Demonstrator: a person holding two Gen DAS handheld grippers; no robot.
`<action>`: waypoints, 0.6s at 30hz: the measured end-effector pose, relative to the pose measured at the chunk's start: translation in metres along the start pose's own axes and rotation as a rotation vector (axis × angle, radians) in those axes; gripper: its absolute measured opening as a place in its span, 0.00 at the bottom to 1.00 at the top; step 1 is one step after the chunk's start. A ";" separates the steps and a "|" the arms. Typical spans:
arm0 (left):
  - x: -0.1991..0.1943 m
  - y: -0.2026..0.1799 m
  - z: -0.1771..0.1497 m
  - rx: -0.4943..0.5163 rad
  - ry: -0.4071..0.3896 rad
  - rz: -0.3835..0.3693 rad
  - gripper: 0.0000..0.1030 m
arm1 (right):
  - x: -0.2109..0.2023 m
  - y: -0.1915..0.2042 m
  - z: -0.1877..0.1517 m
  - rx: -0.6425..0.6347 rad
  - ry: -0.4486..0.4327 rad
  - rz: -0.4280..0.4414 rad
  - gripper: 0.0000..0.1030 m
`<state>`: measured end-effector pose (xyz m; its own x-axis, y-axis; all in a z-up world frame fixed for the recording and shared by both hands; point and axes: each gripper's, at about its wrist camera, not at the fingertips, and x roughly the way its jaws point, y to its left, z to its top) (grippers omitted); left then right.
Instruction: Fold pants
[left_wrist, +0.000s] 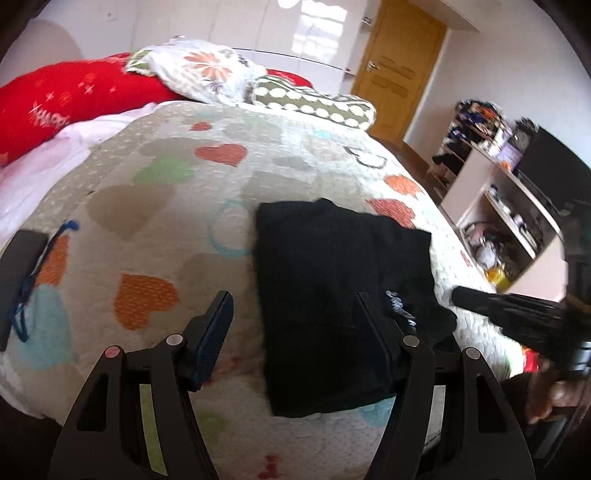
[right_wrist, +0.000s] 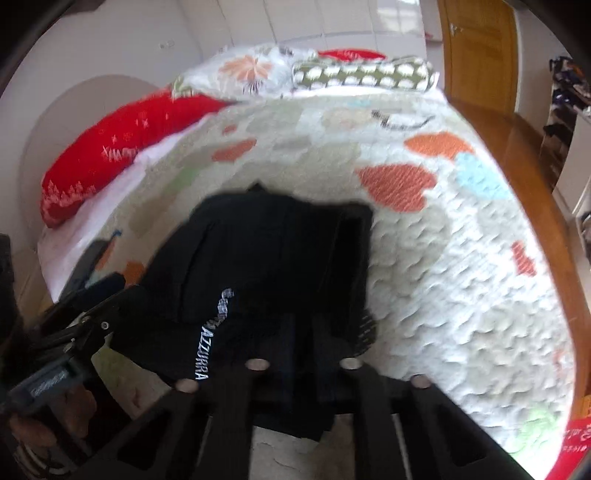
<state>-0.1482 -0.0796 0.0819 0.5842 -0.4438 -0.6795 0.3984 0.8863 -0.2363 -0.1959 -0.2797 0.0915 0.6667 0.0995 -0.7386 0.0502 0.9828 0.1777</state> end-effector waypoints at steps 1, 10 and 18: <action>0.000 0.003 0.000 -0.010 -0.002 0.004 0.64 | -0.007 0.001 0.000 -0.013 -0.015 -0.008 0.00; 0.016 0.002 -0.009 0.007 0.028 0.021 0.66 | 0.010 -0.002 -0.011 0.052 0.089 0.081 0.24; 0.033 -0.005 -0.013 0.008 0.060 0.019 0.66 | 0.037 0.006 -0.015 0.024 0.066 0.101 0.24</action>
<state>-0.1397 -0.0968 0.0518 0.5483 -0.4182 -0.7242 0.3935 0.8932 -0.2178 -0.1821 -0.2681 0.0555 0.6193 0.2082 -0.7571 0.0037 0.9634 0.2680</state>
